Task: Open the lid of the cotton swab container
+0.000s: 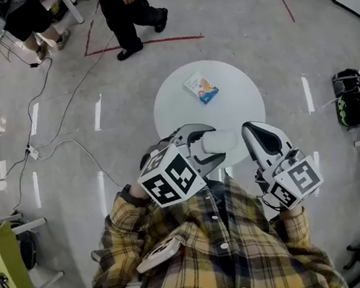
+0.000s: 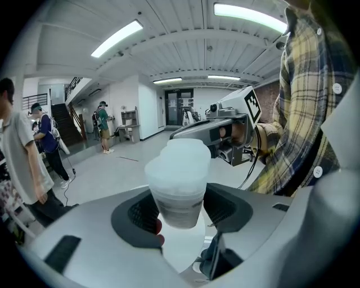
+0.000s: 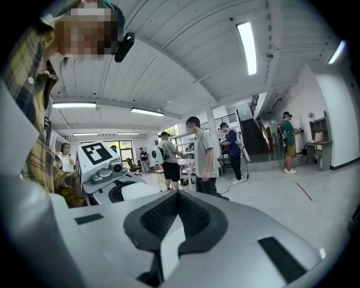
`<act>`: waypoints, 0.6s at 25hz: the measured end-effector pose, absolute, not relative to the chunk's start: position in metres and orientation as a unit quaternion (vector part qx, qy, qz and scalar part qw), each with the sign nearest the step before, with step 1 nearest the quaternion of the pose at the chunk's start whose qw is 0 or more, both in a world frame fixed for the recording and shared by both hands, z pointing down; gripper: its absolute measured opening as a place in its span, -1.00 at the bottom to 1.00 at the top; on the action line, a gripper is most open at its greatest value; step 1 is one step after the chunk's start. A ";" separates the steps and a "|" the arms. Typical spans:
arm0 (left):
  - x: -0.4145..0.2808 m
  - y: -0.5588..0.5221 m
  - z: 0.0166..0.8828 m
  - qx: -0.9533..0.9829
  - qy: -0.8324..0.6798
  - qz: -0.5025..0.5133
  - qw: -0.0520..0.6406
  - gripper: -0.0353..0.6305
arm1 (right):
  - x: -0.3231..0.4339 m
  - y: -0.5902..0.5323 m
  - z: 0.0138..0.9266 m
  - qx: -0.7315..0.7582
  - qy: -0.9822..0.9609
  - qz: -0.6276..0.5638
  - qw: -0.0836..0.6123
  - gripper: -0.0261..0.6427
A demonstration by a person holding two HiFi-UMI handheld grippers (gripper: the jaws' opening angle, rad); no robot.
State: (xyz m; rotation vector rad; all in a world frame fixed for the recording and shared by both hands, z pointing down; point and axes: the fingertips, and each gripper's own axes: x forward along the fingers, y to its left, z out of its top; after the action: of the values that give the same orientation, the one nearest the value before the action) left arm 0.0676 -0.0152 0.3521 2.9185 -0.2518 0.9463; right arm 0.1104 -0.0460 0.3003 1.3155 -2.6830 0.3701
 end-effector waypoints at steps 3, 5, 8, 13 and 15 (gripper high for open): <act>0.069 -0.017 0.352 0.947 -0.080 0.310 0.030 -0.15 | 0.111 -0.048 0.291 0.433 -0.893 0.115 0.051 -0.88; 0.069 -0.018 0.352 0.946 -0.079 0.312 0.029 -0.15 | 0.110 -0.049 0.284 0.426 -0.897 0.111 0.041 -0.87; 0.068 -0.018 0.353 0.946 -0.076 0.314 0.030 -0.15 | 0.104 -0.045 0.276 0.397 -0.911 0.108 0.026 -0.87; 0.069 -0.017 0.352 0.945 -0.071 0.317 0.030 -0.15 | 0.090 -0.034 0.260 0.325 -0.938 0.118 -0.004 -0.50; 0.069 -0.017 0.351 0.946 -0.068 0.317 0.029 -0.15 | 0.084 -0.028 0.256 0.294 -0.949 0.115 -0.007 -0.35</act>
State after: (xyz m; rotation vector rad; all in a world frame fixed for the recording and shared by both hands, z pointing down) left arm 0.0692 -0.0166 0.3510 2.9161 -0.2100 0.9775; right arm 0.0838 -0.0284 0.2556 0.9291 -2.9932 0.3627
